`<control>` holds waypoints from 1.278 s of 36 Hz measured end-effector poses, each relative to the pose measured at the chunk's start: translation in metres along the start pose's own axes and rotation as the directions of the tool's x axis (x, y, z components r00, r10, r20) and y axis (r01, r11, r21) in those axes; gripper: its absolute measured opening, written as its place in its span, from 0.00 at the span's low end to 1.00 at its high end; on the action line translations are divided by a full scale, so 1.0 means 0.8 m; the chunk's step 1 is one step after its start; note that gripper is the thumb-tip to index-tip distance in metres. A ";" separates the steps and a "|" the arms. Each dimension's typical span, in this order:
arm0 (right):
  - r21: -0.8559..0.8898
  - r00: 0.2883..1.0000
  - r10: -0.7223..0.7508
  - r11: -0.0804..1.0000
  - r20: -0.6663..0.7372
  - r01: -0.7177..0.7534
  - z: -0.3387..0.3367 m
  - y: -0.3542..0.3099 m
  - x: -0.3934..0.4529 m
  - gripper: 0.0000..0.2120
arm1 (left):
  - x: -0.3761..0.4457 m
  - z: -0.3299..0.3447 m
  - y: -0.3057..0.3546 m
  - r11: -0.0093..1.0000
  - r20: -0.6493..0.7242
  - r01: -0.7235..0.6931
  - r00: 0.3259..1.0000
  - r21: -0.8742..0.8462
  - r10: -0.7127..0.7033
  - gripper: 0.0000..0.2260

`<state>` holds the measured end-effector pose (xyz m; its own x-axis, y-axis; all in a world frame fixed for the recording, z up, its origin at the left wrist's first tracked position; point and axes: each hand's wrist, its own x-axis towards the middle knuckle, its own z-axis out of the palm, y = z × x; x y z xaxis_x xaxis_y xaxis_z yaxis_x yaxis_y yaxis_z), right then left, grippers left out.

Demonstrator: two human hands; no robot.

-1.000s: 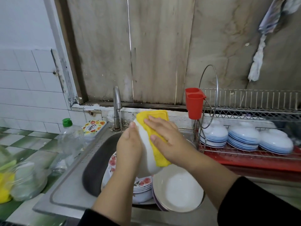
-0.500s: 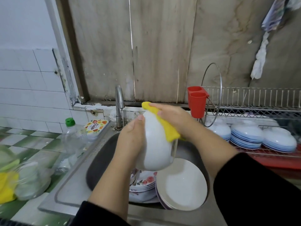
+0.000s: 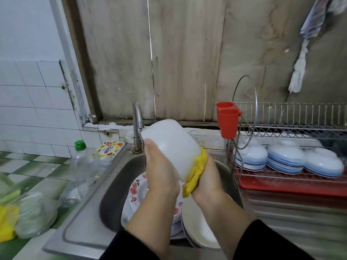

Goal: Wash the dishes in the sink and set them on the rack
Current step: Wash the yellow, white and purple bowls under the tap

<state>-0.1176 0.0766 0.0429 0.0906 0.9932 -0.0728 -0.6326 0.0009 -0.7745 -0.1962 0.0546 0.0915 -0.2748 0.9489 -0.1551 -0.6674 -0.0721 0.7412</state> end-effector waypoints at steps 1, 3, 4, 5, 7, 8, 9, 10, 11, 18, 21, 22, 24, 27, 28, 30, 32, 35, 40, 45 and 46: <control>-0.026 0.999 -0.028 0.999 -0.036 0.027 0.000 0.006 -0.002 0.22 | -0.002 0.003 -0.001 1.000 0.011 0.009 1.000 0.008 -0.010 0.21; -0.158 0.989 -0.136 0.979 -0.051 0.127 -0.002 0.013 -0.005 0.23 | -0.004 0.006 -0.001 0.999 0.080 0.034 0.996 -0.014 -0.032 0.19; -0.286 0.972 -0.232 0.934 -0.026 0.215 -0.001 0.012 -0.009 0.22 | -0.005 0.006 -0.002 0.999 0.123 0.044 0.992 -0.015 -0.042 0.19; -0.422 0.941 -0.337 0.851 0.019 0.313 -0.002 0.012 -0.011 0.20 | -0.005 0.004 -0.003 0.999 0.168 0.052 0.984 0.008 -0.052 0.20; -0.606 0.852 -0.497 0.631 0.164 0.484 0.000 0.008 -0.017 0.20 | -0.007 0.002 -0.005 0.995 0.254 0.076 0.963 0.064 -0.090 0.21; -0.654 0.806 -0.541 0.523 0.241 0.547 0.001 0.004 -0.017 0.20 | -0.007 0.000 -0.006 0.992 0.294 0.098 0.949 0.079 -0.117 0.22; -0.689 0.768 -0.559 0.422 0.314 0.589 0.002 -0.003 -0.014 0.21 | -0.006 -0.002 -0.007 0.989 0.337 0.122 0.931 0.084 -0.143 0.24; -0.718 0.739 -0.554 0.325 0.383 0.616 0.002 -0.011 -0.012 0.21 | -0.005 -0.004 -0.007 0.986 0.379 0.147 0.910 0.084 -0.168 0.25; -0.739 0.718 -0.528 0.228 0.453 0.634 0.004 -0.022 -0.009 0.24 | -0.004 -0.005 -0.007 0.982 0.416 0.169 0.890 0.080 -0.187 0.26; -0.736 0.708 -0.204 -0.246 0.676 0.631 0.050 -0.092 0.005 0.27 | -0.004 -0.008 -0.002 0.956 0.579 0.275 0.766 0.099 -0.280 0.36; -0.633 0.558 -0.300 -0.333 0.774 0.699 0.042 -0.081 -0.006 0.25 | -0.002 -0.010 0.004 0.944 0.592 0.330 0.760 0.005 -0.269 0.36; -0.598 0.503 -0.327 -0.365 0.800 0.714 0.034 -0.073 -0.009 0.24 | -0.002 -0.011 0.005 0.937 0.601 0.348 0.755 -0.030 -0.262 0.35; -0.564 0.440 -0.364 -0.398 0.821 0.724 0.015 -0.059 -0.011 0.21 | -0.002 -0.012 0.004 0.927 0.612 0.370 0.748 -0.064 -0.256 0.33; -0.590 0.442 -0.456 -0.258 0.773 0.765 -0.019 -0.040 -0.004 0.21 | 0.002 -0.015 -0.005 0.926 0.586 0.369 0.769 -0.083 -0.254 0.30; -0.602 0.449 -0.497 -0.201 0.742 0.772 -0.028 -0.032 -0.002 0.22 | 0.004 -0.016 -0.007 0.923 0.565 0.366 0.789 -0.115 -0.242 0.28; -0.630 0.482 -0.616 -0.030 0.623 0.776 -0.039 -0.019 -0.002 0.23 | 0.008 -0.015 -0.008 0.913 0.534 0.362 0.818 -0.190 -0.213 0.27; -0.613 0.580 -0.692 0.249 0.429 0.750 -0.040 -0.013 -0.003 0.21 | 0.007 -0.014 -0.009 0.922 0.506 0.327 0.842 -0.206 -0.185 0.26; -0.397 0.832 -0.522 0.735 0.186 0.550 -0.041 -0.018 0.004 0.23 | 0.005 -0.016 -0.009 0.937 0.466 0.295 0.866 -0.185 -0.181 0.23; -0.221 0.998 -0.050 0.974 -0.041 0.040 -0.042 -0.069 0.026 0.13 | 0.011 -0.032 0.004 0.964 0.453 0.260 0.866 -0.049 -0.210 0.22; -0.445 0.976 0.204 0.883 0.080 -0.148 -0.018 -0.119 0.043 0.15 | 0.000 -0.027 0.016 0.951 0.495 0.205 0.817 0.231 -0.296 0.20; -0.511 0.973 0.214 0.848 0.081 -0.144 -0.010 -0.127 0.045 0.14 | -0.002 -0.025 0.016 0.944 0.492 0.195 0.814 0.268 -0.308 0.20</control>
<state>-0.0442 0.1111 0.1141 -0.1097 0.9764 -0.1861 -0.1564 -0.2018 -0.9669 -0.2180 0.0465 0.0883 0.3224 0.9460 -0.0328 -0.4977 0.1989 0.8443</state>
